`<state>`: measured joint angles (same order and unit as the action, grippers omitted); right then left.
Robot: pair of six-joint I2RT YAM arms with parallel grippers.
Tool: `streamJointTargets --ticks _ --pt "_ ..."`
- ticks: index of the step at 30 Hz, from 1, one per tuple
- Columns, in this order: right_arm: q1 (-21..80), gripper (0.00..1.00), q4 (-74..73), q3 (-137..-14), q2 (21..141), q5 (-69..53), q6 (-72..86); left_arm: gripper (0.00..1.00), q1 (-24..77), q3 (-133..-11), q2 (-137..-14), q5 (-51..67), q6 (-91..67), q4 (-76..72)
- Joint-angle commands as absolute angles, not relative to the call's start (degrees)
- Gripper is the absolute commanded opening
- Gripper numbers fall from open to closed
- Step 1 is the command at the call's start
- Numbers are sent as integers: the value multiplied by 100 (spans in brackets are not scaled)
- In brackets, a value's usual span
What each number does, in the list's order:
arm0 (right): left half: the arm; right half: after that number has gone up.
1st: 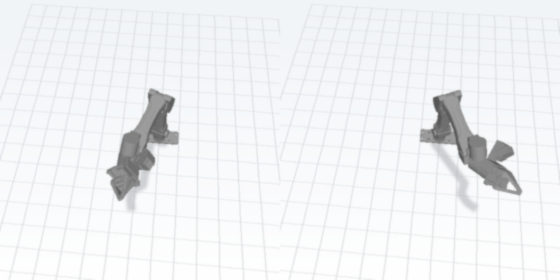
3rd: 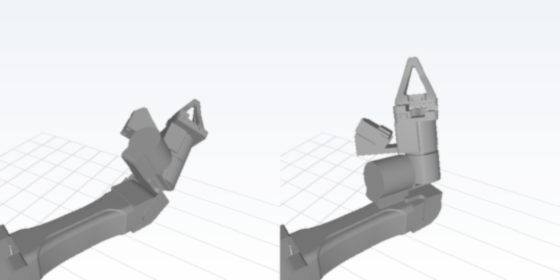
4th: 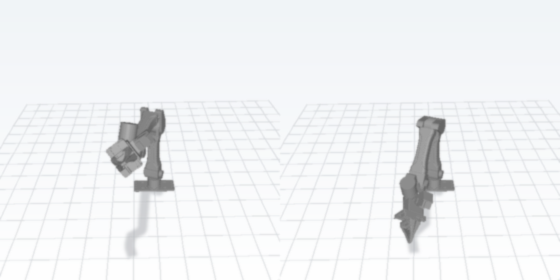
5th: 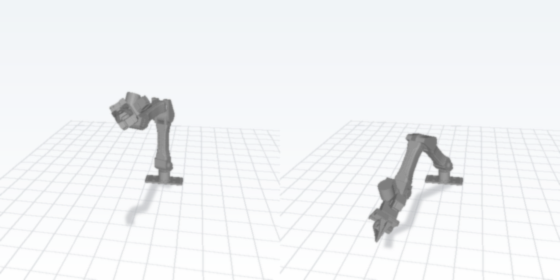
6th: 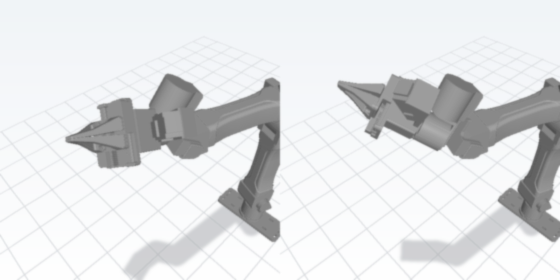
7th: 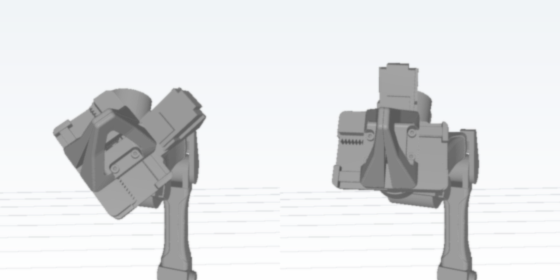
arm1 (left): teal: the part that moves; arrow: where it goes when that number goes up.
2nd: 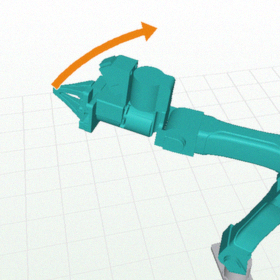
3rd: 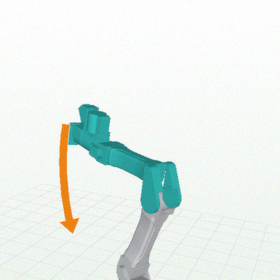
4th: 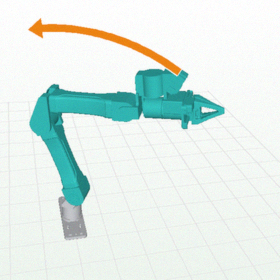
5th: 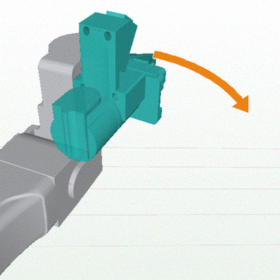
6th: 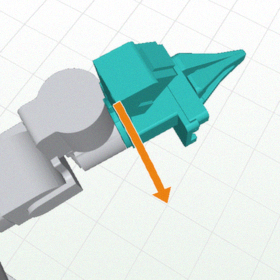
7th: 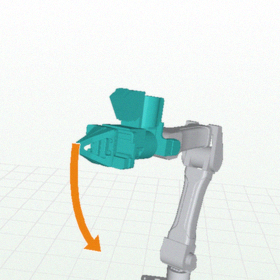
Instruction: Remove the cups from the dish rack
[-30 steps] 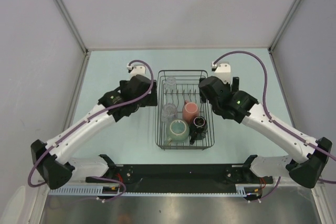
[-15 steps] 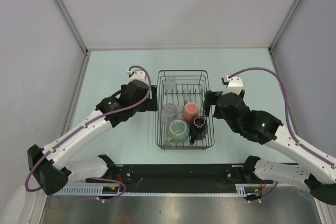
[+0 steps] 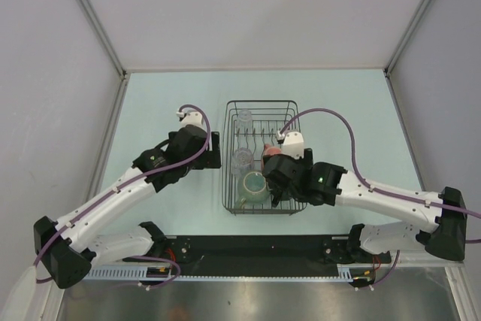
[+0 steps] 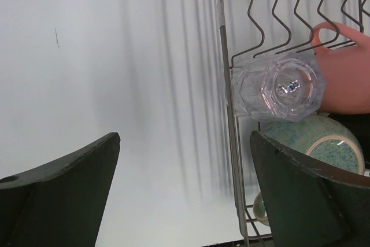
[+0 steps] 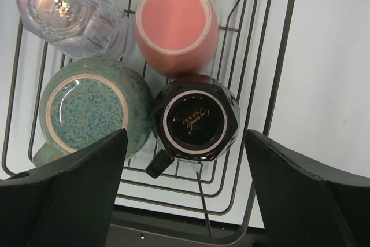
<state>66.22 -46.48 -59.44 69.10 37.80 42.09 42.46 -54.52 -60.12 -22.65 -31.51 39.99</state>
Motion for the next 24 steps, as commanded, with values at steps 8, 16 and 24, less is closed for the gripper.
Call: streamJointTargets --ticks 8,16,24 --pt "6697 87 -4764 -5801 7198 4192 4895 100 4245 -5212 -5827 -2136 -3182 3911" --pt "6636 87 -4527 -5783 7646 4140 4887 100 4236 -5238 -5897 -2083 -3120 3902" --pt "6469 87 -4280 -5599 7866 3982 4852 100 4236 -5203 -5889 -2083 -3094 3894"
